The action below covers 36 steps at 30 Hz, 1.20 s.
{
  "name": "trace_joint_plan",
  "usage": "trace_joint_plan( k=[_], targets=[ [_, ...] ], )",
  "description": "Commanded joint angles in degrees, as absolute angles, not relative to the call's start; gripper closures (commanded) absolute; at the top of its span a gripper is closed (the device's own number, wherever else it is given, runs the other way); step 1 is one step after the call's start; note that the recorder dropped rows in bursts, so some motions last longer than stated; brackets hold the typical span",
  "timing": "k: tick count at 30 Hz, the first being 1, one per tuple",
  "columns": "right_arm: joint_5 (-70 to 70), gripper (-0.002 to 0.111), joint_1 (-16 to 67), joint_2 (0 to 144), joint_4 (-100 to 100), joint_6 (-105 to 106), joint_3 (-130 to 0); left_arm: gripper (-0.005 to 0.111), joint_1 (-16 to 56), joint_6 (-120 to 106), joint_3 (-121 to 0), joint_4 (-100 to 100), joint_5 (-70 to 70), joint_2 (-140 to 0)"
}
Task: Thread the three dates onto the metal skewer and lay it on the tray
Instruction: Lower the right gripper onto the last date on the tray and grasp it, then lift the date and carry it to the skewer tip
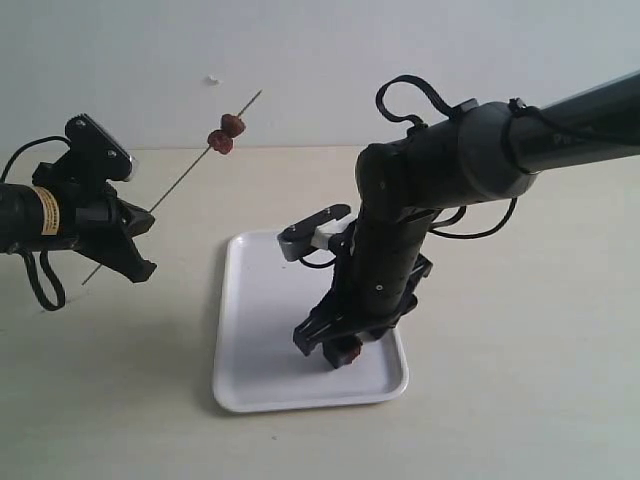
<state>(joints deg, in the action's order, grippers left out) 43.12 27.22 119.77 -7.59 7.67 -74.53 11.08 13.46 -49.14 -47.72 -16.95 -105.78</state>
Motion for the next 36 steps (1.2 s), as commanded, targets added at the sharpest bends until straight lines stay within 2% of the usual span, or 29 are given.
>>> trace_joint_plan(
  k=[1, 7, 18, 26, 31, 36],
  targets=[
    [43.2, 0.06, 27.3, 120.9, -7.5, 7.2, -74.3, 0.107, 10.9, 14.2, -49.5, -47.7, -17.6, -105.2],
    [45.1, 0.08, 27.3, 120.9, -7.5, 7.3, -74.3, 0.107, 10.9, 14.2, -49.5, -47.7, -17.6, -105.2],
    [49.0, 0.08, 27.1, 115.3, -5.9, 8.9, -75.8, 0.107, 10.9, 14.2, -49.5, -47.7, -17.6, -105.2],
    [55.9, 0.08, 20.6, 109.5, -6.9, 10.8, -89.2, 0.107, 10.9, 14.2, -49.5, -52.7, -16.6, -105.2],
    [61.6, 0.08, 12.2, 109.9, -28.8, 25.0, -96.2, 0.107, 11.4, 14.2, -49.5, -55.2, -16.8, -105.2],
    [66.3, 0.08, 3.9, 112.6, -50.3, 38.8, -96.9, 0.107, 11.4, 14.2, -49.5, -56.1, -17.2, -105.2]
  ],
)
